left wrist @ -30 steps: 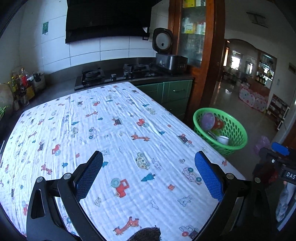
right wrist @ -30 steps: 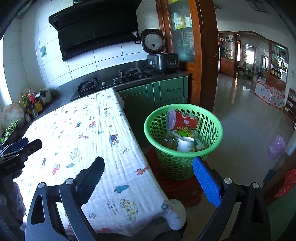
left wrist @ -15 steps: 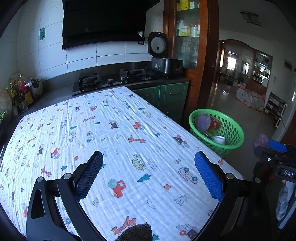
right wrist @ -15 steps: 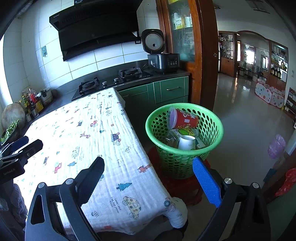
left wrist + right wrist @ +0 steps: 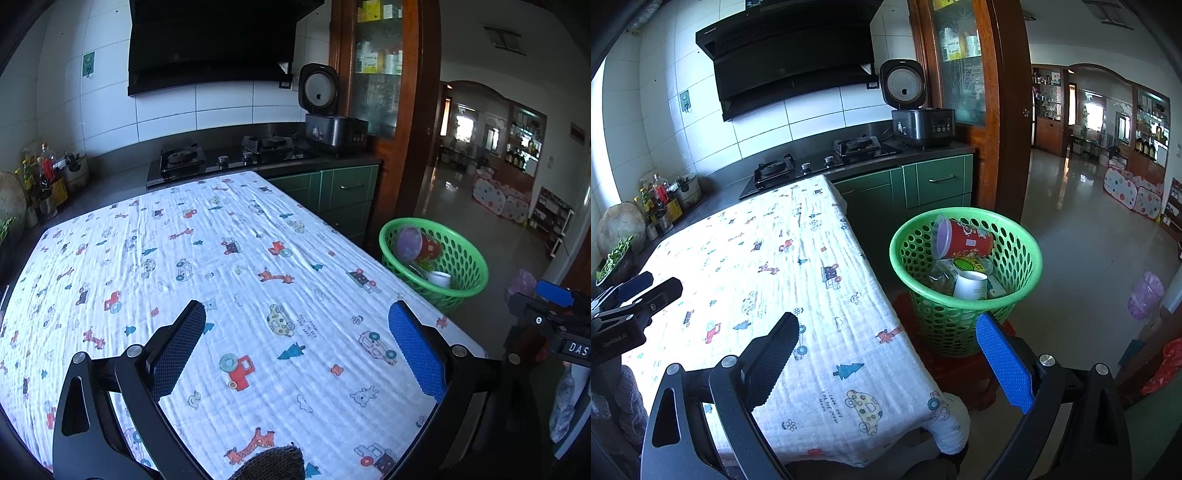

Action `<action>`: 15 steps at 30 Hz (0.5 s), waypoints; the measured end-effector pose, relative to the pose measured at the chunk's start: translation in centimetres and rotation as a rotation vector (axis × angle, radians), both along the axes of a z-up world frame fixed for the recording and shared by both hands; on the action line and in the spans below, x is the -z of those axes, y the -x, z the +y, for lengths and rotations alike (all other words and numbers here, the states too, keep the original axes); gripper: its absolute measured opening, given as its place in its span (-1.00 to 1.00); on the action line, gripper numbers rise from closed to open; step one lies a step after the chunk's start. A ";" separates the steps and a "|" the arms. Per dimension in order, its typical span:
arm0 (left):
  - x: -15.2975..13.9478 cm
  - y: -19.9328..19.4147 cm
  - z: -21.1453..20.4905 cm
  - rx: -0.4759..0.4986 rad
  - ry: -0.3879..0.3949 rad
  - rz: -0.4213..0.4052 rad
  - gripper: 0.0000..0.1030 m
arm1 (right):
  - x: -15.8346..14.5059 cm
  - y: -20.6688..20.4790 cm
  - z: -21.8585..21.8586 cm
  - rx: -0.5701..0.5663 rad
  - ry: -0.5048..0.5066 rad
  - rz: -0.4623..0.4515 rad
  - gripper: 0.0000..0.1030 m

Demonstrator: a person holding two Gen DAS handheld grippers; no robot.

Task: Collect trash

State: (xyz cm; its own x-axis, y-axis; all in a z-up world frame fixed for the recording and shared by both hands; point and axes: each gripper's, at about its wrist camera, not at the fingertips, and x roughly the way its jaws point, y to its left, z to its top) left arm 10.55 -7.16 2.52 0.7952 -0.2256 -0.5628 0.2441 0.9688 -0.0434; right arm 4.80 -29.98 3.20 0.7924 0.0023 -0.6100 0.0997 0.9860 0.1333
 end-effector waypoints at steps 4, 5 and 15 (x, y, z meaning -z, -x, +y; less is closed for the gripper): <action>0.0 0.1 0.0 -0.002 -0.003 0.001 0.90 | 0.1 0.0 0.1 -0.001 0.003 0.000 0.82; 0.0 0.1 0.0 -0.003 -0.004 0.000 0.90 | 0.1 -0.1 0.1 -0.003 0.002 0.001 0.82; -0.1 0.2 0.1 -0.020 -0.024 -0.002 0.90 | 0.1 -0.3 0.1 -0.012 0.005 0.005 0.82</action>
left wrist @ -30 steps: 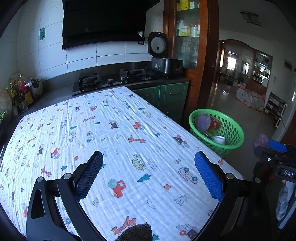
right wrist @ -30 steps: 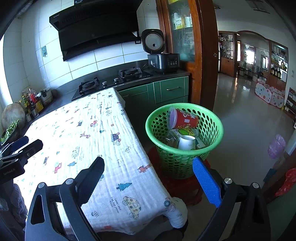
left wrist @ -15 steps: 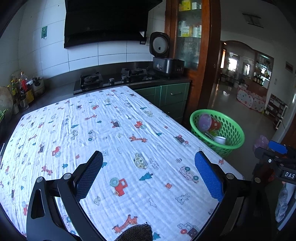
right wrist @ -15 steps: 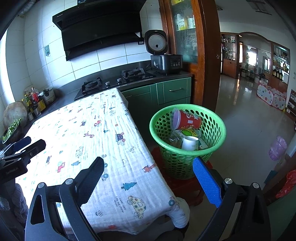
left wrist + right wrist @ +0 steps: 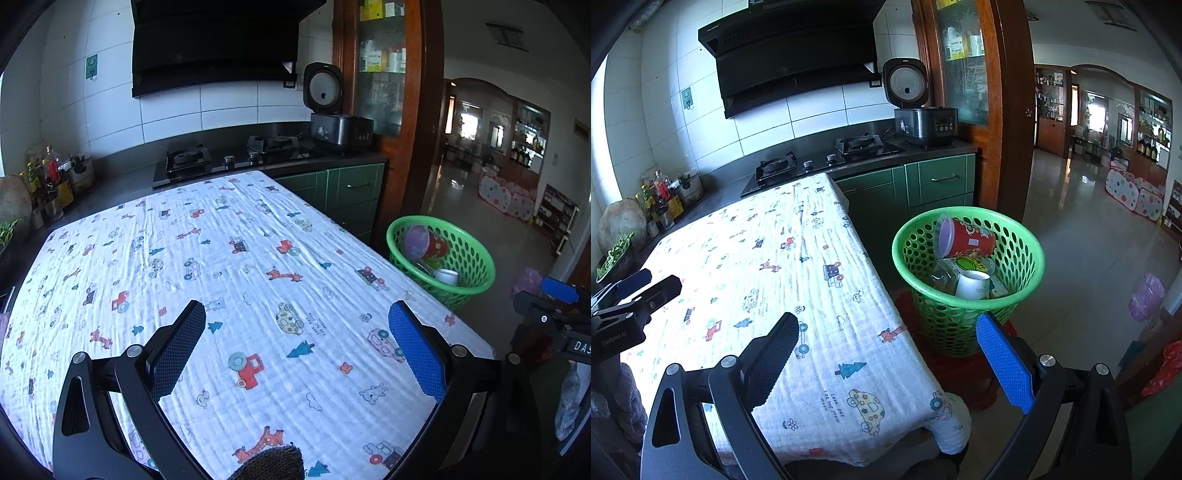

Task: Collect trash

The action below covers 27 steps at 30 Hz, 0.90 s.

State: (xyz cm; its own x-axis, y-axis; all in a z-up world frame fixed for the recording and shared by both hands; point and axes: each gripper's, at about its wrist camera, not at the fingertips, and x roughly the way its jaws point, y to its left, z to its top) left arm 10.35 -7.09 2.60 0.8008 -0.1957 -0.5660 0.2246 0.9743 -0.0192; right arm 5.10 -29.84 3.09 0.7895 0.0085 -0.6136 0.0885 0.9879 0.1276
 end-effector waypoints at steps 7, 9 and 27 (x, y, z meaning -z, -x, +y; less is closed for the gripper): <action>0.0 0.0 0.0 -0.007 -0.018 -0.001 0.90 | 0.0 0.0 0.2 0.005 0.026 -0.002 0.82; 0.0 0.0 0.0 -0.007 -0.018 -0.001 0.90 | 0.0 0.0 0.3 0.004 0.034 -0.003 0.82; 0.4 -0.1 0.3 -0.039 -0.037 0.011 0.90 | 0.4 0.1 1.1 0.039 0.131 -0.011 0.83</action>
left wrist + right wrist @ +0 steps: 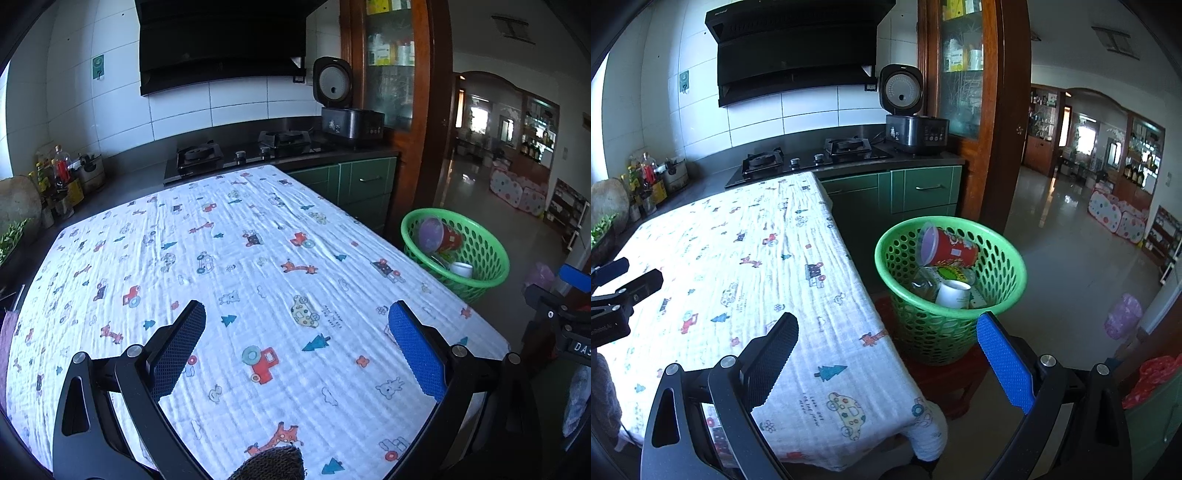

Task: Collect trash

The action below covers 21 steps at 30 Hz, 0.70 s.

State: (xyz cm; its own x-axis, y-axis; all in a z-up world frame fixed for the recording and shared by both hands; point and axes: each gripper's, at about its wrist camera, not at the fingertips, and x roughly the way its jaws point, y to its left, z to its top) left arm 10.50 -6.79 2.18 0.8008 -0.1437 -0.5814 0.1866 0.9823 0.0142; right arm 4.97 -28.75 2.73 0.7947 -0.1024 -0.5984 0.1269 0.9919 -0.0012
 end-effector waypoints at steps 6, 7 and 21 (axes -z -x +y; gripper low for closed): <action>0.0 0.0 0.0 -0.012 -0.005 0.000 0.90 | 0.2 0.0 0.1 0.011 0.031 -0.002 0.83; 0.0 0.0 0.0 -0.014 -0.008 0.000 0.90 | 0.2 0.0 0.1 0.012 0.031 -0.003 0.83; 0.2 -0.1 -0.2 -0.024 -0.020 -0.001 0.90 | 0.4 0.0 0.1 0.014 0.034 0.002 0.83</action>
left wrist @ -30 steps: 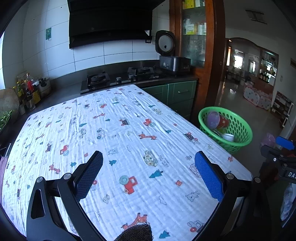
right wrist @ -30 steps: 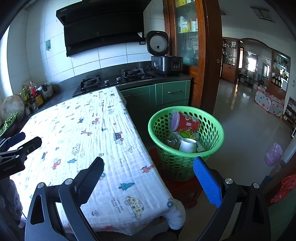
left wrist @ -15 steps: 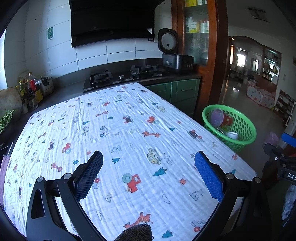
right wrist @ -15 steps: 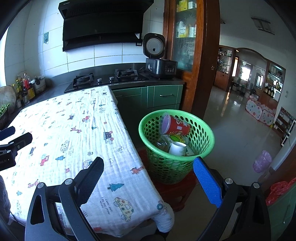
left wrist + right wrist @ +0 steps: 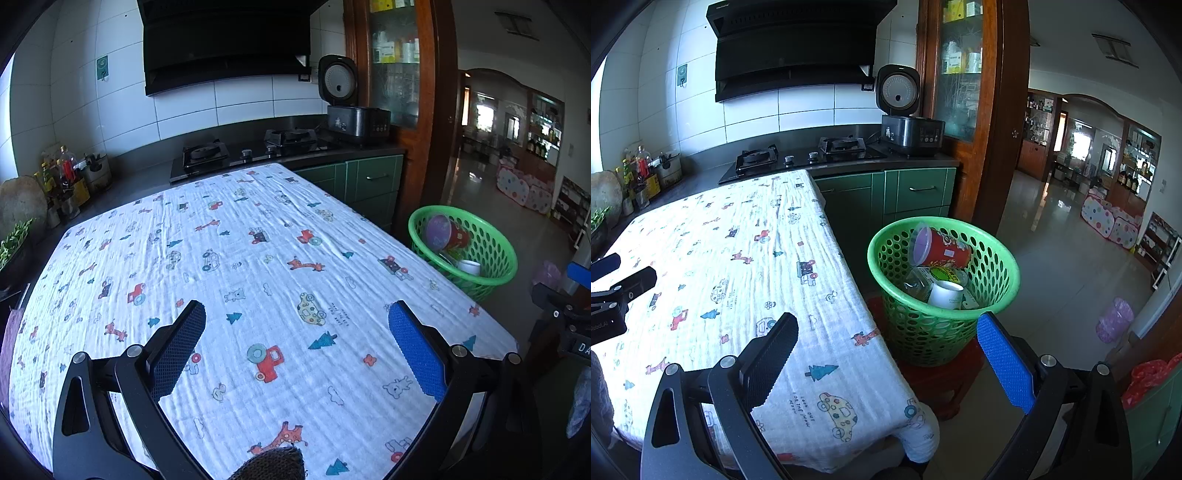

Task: Collect trash

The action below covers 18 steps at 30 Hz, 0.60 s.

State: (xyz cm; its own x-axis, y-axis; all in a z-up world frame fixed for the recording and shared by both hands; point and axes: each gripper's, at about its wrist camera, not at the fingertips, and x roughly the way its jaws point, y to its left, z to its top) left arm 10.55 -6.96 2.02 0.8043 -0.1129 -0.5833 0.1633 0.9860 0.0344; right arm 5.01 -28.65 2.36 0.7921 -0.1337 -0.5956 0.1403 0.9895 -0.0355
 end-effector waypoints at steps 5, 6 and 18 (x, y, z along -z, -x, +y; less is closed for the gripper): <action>-0.1 0.1 0.0 0.000 0.001 -0.003 0.90 | 0.0 0.0 0.1 -0.001 -0.002 0.001 0.83; -0.1 0.1 0.0 0.001 0.001 -0.003 0.90 | 0.0 0.0 0.1 -0.001 -0.003 0.001 0.83; -0.5 0.3 -0.5 0.002 -0.007 -0.025 0.90 | 0.1 0.0 0.1 -0.003 -0.008 -0.005 0.83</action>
State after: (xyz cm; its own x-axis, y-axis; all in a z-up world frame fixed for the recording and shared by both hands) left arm 10.27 -7.43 2.50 0.8187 -0.1109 -0.5634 0.1644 0.9854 0.0450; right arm 4.98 -28.52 2.30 0.7954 -0.1268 -0.5927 0.1378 0.9901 -0.0268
